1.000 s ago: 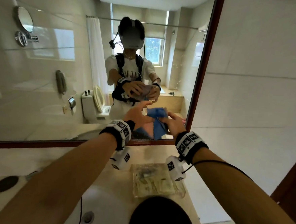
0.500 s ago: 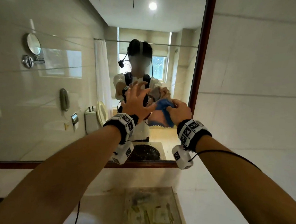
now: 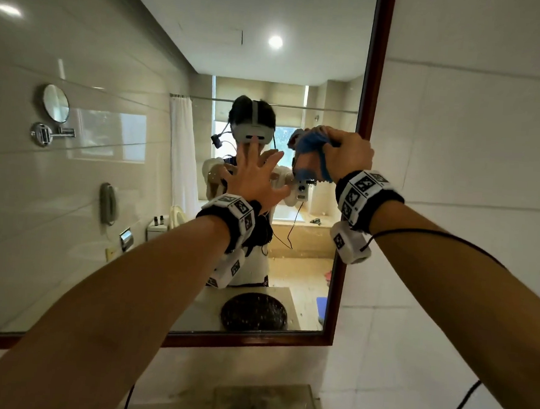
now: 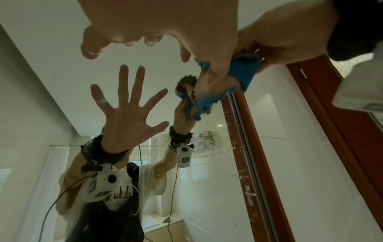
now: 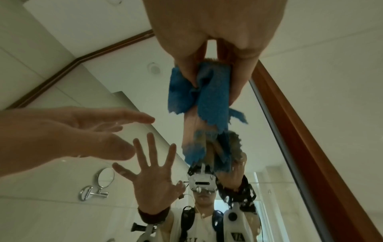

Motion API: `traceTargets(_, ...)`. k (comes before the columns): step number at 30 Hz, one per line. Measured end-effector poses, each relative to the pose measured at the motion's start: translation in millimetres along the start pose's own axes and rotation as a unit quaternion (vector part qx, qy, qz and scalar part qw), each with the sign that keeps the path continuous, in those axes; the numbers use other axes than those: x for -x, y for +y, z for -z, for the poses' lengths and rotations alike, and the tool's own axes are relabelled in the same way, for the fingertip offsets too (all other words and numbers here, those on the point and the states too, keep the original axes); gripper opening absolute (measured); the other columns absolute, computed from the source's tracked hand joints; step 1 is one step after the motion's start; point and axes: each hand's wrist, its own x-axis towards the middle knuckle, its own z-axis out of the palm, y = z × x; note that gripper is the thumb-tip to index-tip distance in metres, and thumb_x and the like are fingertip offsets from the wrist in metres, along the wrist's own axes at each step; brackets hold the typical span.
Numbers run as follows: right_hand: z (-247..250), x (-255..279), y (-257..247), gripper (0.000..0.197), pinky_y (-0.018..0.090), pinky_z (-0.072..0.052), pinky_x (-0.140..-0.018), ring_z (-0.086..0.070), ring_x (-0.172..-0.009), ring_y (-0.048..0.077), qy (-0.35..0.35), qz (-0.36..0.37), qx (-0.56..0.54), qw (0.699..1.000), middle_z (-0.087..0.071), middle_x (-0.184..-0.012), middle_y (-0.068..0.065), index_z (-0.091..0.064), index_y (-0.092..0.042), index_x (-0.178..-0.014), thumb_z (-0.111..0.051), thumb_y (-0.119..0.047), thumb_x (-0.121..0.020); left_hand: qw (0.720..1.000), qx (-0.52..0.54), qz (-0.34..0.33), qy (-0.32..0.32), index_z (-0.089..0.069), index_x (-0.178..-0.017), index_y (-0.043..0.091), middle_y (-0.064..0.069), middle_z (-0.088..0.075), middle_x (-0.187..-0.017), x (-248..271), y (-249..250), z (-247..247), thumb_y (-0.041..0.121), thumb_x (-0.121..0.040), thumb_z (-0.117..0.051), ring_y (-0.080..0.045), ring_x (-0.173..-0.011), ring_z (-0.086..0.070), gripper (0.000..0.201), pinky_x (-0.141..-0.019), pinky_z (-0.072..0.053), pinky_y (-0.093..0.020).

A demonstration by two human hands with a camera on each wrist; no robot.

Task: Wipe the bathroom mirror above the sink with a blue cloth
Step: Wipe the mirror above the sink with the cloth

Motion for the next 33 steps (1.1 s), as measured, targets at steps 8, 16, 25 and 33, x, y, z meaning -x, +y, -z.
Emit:
traceTargets(8,-27,-6,2,0.042,0.037,-0.054,-0.079,-0.065,-0.097,0.03,0.108,0.227,0.007,0.968,-0.068,-0.117,0.003,-0.067,-0.022,-0.119,-0.038,-0.023,-0.09,0.999,-0.038,-0.002,0.007,-0.016,-0.146,0.043,-0.004,0.014,-0.159,-12,-5,-7,0.066,-0.078,-0.05,-0.037,-0.145,0.011,0.079,-0.102,-0.018,-0.074)
traceTargets(16,-96,3,43,0.044,0.044,-0.057,-0.079,-0.042,-0.135,0.033,0.073,0.264,0.089,0.958,-0.044,-0.146,0.013,-0.055,-0.021,-0.132,-0.053,-0.02,-0.088,0.995,-0.089,-0.006,0.035,-0.018,-0.148,0.041,-0.007,0.015,-0.16,-13,-11,-26,0.067,-0.081,-0.047,-0.036,-0.145,0.014,0.078,-0.102,-0.016,-0.075)
traceTargets(25,-128,37,77,0.045,0.042,-0.048,-0.101,-0.039,-0.139,0.032,0.095,0.278,0.086,0.952,-0.044,-0.147,0.017,-0.053,-0.013,-0.137,-0.053,-0.033,-0.097,0.993,-0.079,-0.015,0.091,-0.024,-0.147,0.041,-0.007,0.003,-0.161,-9,-17,-41,0.04,-0.081,-0.055,-0.036,-0.146,0.005,0.073,-0.102,-0.016,-0.075)
traceTargets(33,-151,113,126,0.035,0.041,-0.054,-0.09,-0.048,-0.13,0.037,0.055,0.307,0.126,0.942,-0.053,-0.138,0.018,-0.065,-0.01,-0.124,-0.062,-0.025,-0.092,0.996,-0.059,-0.006,0.072,-0.033,-0.143,0.038,-0.004,0.002,-0.161,-2,-14,-38,0.038,-0.082,-0.045,-0.033,-0.146,0.006,0.063,-0.101,-0.017,-0.075)
